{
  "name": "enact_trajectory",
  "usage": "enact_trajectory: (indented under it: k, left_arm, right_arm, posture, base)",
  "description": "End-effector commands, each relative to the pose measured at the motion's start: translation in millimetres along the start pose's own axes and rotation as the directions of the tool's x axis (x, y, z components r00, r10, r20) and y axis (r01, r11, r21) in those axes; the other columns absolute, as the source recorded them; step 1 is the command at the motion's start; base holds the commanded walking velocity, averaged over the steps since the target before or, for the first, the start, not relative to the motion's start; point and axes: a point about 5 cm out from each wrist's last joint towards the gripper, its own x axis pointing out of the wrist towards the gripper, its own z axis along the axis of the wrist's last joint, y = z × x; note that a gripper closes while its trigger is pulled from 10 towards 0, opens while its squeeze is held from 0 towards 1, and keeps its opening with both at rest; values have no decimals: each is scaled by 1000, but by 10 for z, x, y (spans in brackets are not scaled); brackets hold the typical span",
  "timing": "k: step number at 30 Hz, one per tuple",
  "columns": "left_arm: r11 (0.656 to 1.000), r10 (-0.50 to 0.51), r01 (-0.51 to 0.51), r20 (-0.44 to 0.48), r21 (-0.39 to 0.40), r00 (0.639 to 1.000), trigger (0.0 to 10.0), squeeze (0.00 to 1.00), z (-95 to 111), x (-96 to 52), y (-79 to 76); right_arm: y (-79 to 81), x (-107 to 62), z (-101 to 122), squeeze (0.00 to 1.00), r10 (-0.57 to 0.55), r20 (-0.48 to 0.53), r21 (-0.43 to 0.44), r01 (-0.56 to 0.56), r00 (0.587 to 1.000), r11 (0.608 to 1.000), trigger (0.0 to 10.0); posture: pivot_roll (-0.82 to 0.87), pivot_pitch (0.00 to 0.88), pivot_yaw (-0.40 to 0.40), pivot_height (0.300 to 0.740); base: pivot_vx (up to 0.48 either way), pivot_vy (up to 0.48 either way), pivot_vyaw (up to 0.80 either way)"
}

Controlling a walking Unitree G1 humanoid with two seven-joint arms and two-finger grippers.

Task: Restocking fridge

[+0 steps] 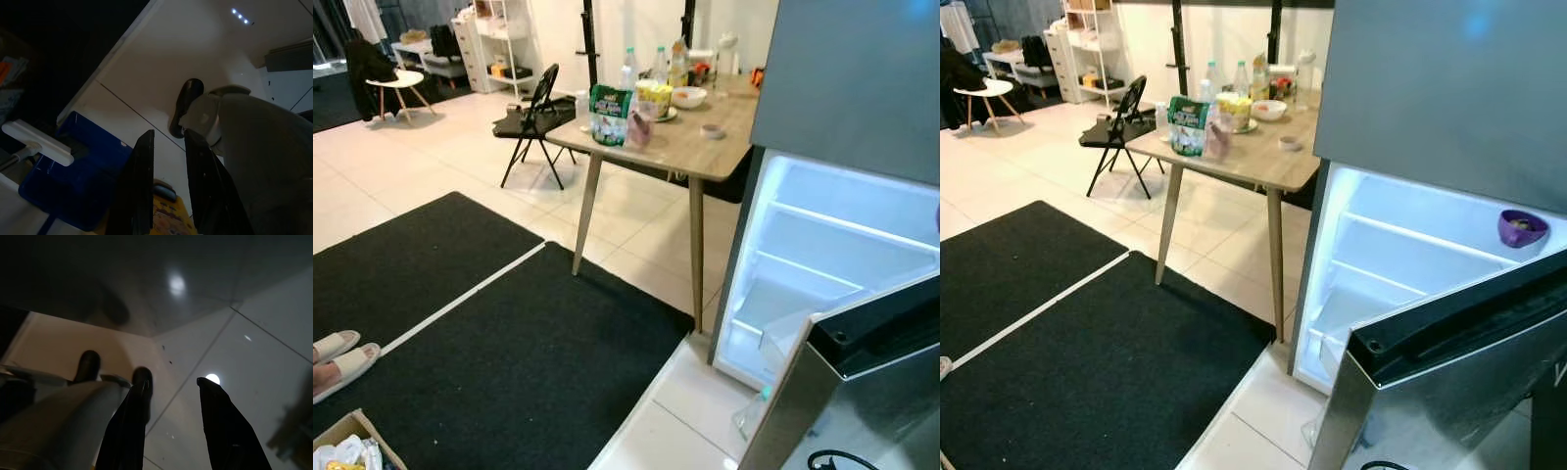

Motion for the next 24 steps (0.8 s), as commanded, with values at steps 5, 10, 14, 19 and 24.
enact_trajectory:
  k: [5, 10, 14, 19, 24]
  left_arm:
    - [1000, 12, -12, -11, -5, 1000, 10000, 0, -6, 1, 7]
    - [1000, 7, -7, -23, -8, 1000, 10000, 0, -35, -4, 6]
    - [1000, 6, -6, -23, -9, 1000, 10000, 0, -37, -5, 8]
    - [1000, 3, -3, -22, -11, 1000, 10000, 0, -38, -7, 12]
    - [1000, 0, 0, -22, -15, 1000, 10000, 0, -47, -10, 13]
  right_arm:
    - [-43, -18, -75, 0, -51, -32, 15, 52, 998, 999, 10000]
    - [-17, -2, 93, 0, -2, 105, 181, -17, 995, 983, 10000]
    - [4, 14, 296, 0, 31, 214, 248, -85, 976, 965, 10000]
    - [29, 25, 570, 0, 77, 310, 225, -152, 947, 963, 10000]
    - [144, 12, 981, 0, 202, 460, 174, -311, 865, 934, 10000]
  posture:
    - [-87, 27, -8, 740]
    - [-85, 31, -6, 740]
    - [-85, 31, -6, 740]
    - [-87, 38, -4, 740]
    - [-88, 46, -6, 740]
  base:
    - [0, 0, 0]
    - [0, 0, 0]
    - [0, 0, 0]
    - [0, 0, 0]
    - [0, 0, 0]
